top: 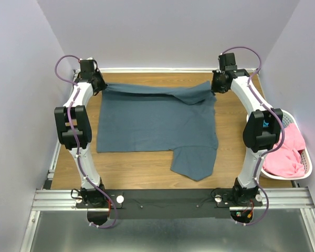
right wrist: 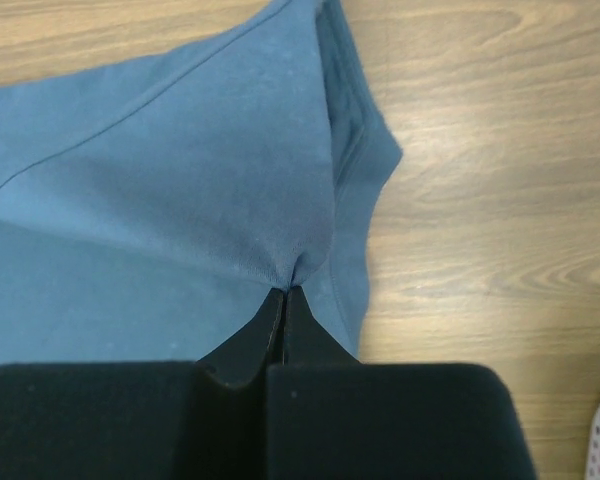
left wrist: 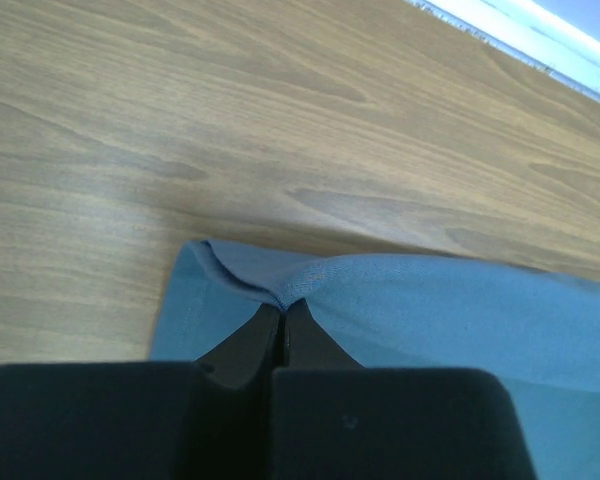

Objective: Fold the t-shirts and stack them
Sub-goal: Fold the tshirt

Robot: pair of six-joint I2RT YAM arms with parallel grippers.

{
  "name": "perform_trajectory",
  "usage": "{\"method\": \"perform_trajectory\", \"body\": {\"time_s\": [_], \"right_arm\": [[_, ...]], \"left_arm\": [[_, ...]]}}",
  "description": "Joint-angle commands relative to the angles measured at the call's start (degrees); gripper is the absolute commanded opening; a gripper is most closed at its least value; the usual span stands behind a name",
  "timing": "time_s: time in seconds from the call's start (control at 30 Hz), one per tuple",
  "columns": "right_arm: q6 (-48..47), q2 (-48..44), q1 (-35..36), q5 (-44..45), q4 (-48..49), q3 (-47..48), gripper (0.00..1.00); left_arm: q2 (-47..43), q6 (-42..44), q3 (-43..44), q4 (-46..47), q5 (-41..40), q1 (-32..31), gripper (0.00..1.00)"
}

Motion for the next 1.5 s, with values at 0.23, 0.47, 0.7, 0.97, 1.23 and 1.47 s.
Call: {"method": "perform_trajectory", "body": {"time_s": [0.23,0.47,0.7,0.97,1.23,1.47], "right_arm": [[4.2,-4.5,-0.4,-6.0,-3.1,-8.3,0.00],[4.9,-5.6,-0.3,-9.0,-3.0,-12.8,0.01],[5.1,-4.5,-0.3,-9.8,-2.9,-13.8,0.00],[5.6,-6.7,-0.4,-10.2,-3.4,-10.0,0.01],[6.3,-8.0,-0.3,-12.2,-4.4,-10.8,0.01],[5.3,-7.3,-0.4,-11.3,-4.0,-17.0,0.01]], "left_arm": [[-3.5,1.4,-7.3,-1.0,1.9,1.8,0.00],[-3.8,1.9,-11.6,-0.4,1.6,2.5,0.00],[-1.6,1.8,-11.6,-0.4,2.0,2.4,0.00],[-0.6,2.5,-5.8,-3.5,-0.2,2.4,0.00],[1.0,3.5,-4.3,-6.2,-1.9,2.5,0.00],[2.8,3.8,-8.0,-5.9,-2.9,2.5,0.00]]}}
